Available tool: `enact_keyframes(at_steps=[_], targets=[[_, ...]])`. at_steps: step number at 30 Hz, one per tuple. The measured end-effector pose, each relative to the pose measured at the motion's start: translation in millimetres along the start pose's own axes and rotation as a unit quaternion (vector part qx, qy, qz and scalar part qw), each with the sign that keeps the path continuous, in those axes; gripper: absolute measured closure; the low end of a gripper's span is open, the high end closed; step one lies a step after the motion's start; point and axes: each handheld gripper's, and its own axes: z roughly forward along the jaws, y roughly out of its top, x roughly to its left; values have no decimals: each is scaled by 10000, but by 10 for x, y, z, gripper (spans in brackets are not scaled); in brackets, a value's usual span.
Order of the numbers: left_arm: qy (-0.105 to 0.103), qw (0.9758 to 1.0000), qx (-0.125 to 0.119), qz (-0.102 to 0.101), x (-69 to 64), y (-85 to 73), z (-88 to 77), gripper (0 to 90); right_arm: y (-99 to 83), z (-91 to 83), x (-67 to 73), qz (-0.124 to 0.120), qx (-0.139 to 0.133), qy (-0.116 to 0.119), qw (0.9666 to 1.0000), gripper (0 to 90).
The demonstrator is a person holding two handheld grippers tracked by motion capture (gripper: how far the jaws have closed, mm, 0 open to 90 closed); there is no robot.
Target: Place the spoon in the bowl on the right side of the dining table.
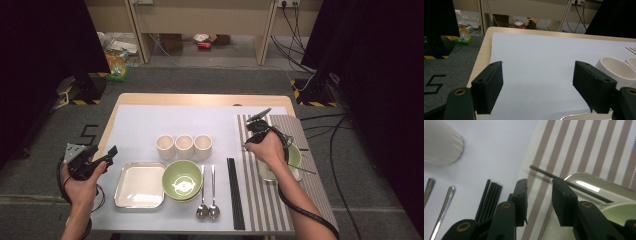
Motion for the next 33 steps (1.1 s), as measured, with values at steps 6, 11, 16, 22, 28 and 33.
enact_keyframes(at_steps=[6,11,16,22,28,33], targets=[[1,10000,-5,-1,5,3,-6,236,-86,68,136,76,134,56,9999,652],[-11,10000,-8,-1,-2,2,-4,236,-156,125,285,20,287,106,9995,663],[-4,10000,-22,2,-4,8,-10,236,-206,192,386,62,416,149,9990,687],[-13,10000,-16,1,-1,7,-11,236,-276,290,507,74,584,237,9980,729],[-10,10000,-16,2,3,6,-12,236,-304,333,524,32,637,227,9977,742],[1,10000,-24,5,3,10,-14,236,-311,352,545,56,735,194,9971,759]])
